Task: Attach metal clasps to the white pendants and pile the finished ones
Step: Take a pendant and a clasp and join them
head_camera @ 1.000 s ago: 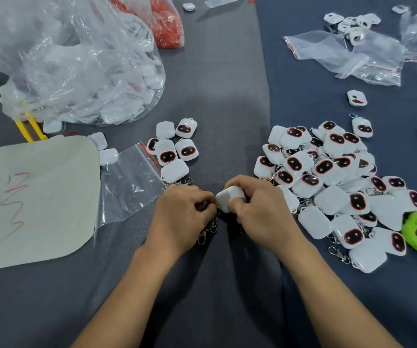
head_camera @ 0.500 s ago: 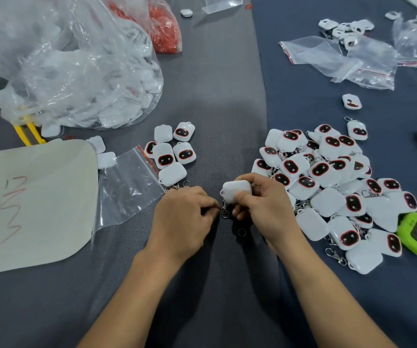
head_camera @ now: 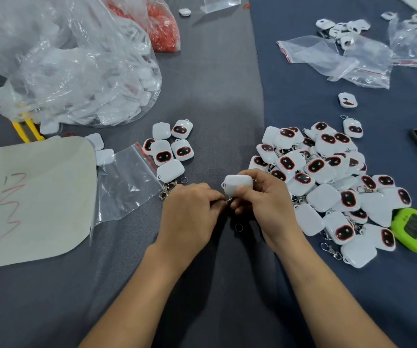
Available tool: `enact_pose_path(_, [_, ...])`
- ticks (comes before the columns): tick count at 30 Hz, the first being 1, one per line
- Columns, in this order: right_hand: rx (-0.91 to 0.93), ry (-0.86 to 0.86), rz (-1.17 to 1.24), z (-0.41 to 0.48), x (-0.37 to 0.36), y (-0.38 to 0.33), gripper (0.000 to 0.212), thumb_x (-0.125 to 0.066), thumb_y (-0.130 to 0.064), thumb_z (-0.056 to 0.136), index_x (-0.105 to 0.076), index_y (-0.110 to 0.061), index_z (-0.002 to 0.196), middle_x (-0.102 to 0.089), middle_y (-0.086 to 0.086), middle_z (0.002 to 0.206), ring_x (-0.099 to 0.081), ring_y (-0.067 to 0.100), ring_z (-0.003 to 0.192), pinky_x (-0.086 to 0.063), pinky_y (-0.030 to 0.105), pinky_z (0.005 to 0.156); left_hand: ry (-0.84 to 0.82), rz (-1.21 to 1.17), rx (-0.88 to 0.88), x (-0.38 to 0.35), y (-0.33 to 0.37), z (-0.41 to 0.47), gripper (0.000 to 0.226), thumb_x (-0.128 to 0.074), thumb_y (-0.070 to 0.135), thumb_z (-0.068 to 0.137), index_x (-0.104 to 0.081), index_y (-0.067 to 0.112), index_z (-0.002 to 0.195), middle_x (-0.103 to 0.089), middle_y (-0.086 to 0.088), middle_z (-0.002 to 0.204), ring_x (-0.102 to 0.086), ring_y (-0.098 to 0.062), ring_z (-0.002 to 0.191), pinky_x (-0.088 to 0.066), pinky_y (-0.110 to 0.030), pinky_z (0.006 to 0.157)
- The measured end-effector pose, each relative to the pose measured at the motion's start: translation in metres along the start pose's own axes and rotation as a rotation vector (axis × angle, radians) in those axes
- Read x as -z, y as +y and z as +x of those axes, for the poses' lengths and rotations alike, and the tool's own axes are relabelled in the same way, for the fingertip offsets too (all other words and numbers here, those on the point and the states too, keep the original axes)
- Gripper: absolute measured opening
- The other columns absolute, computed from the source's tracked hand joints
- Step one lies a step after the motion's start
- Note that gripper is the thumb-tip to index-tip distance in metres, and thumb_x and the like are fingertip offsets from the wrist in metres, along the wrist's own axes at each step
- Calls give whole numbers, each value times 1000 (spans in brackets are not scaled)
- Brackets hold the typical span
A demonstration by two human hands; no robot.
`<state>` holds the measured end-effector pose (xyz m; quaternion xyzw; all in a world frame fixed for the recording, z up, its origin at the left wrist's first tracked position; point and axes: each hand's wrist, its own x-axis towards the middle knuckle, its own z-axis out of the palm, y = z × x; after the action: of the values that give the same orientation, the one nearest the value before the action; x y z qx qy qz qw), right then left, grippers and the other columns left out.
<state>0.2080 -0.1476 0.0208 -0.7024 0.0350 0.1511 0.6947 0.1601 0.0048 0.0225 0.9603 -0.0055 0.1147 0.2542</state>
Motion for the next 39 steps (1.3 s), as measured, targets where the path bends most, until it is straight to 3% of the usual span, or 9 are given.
enact_pose_path(4, [-13,-32,-45,-2,4,-4,10,-63,1,92,-54,4,93,-71,14,75,-61,17,55,-45,26,51,62,-287,247,7,-6,-3,6,-83,37,74,-77,37,75,-69,19,71,-64,-4,69,-52,-30,65])
enact_pose_path(7, [-9,-67,-107,-9,3,-9,18,-60,1,82,-48,-10,86,-73,12,82,-59,15,59,-43,28,53,77,-450,286,12,-8,-5,8,-83,33,73,-77,38,72,-70,24,71,-67,1,69,-51,-17,62])
enact_pose_path(14, [166,-22,-269,-18,-17,-20,14,-83,-12,74,-79,-25,79,-76,-9,76,-71,9,75,-58,30,72,61,-956,385,7,-6,-1,24,-75,0,84,-82,23,77,-74,4,69,-63,-4,64,-49,-16,62])
enact_pose_path(17, [143,-11,-268,-17,-18,-20,13,-84,-15,74,-80,-27,74,-75,-8,70,-67,3,66,-50,25,64,65,-1080,371,8,-8,-3,25,-71,-1,85,-82,21,79,-74,-3,71,-63,-12,67,-51,-21,64])
enact_pose_path(21, [159,-28,-273,-17,-20,-20,15,-81,-6,75,-79,-21,70,-74,-5,67,-64,1,62,-47,18,60,133,-1015,375,7,-6,-8,29,-73,-4,84,-82,23,81,-76,-2,72,-69,-13,66,-54,-22,64])
enact_pose_path(27, [368,41,-401,-21,-23,-21,21,-78,0,76,-79,-20,73,-74,-13,70,-70,4,70,-51,14,65,259,-511,164,11,-3,-16,18,-78,14,81,-80,32,86,-73,27,84,-67,6,74,-44,-5,67])
enact_pose_path(31, [488,48,-514,-23,-25,-20,18,-79,-2,77,-79,-21,77,-74,-12,74,-69,7,72,-53,19,67,319,-345,24,14,-8,-15,13,-72,19,82,-77,30,89,-71,23,97,-66,7,84,-47,-12,77])
enact_pose_path(35, [472,55,-447,-23,-26,-16,17,-79,-6,77,-79,-22,76,-75,-16,74,-71,3,74,-50,12,68,277,-530,173,14,-9,-15,15,-72,21,80,-74,35,86,-71,22,81,-67,1,74,-46,-11,68])
enact_pose_path(39, [300,-12,-203,-20,-26,-11,17,-79,-2,76,-80,-19,73,-76,-5,71,-71,7,69,-54,22,66,200,-942,338,14,-10,-13,14,-75,10,80,-78,23,74,-64,11,62,-52,-3,58,-42,-16,55])
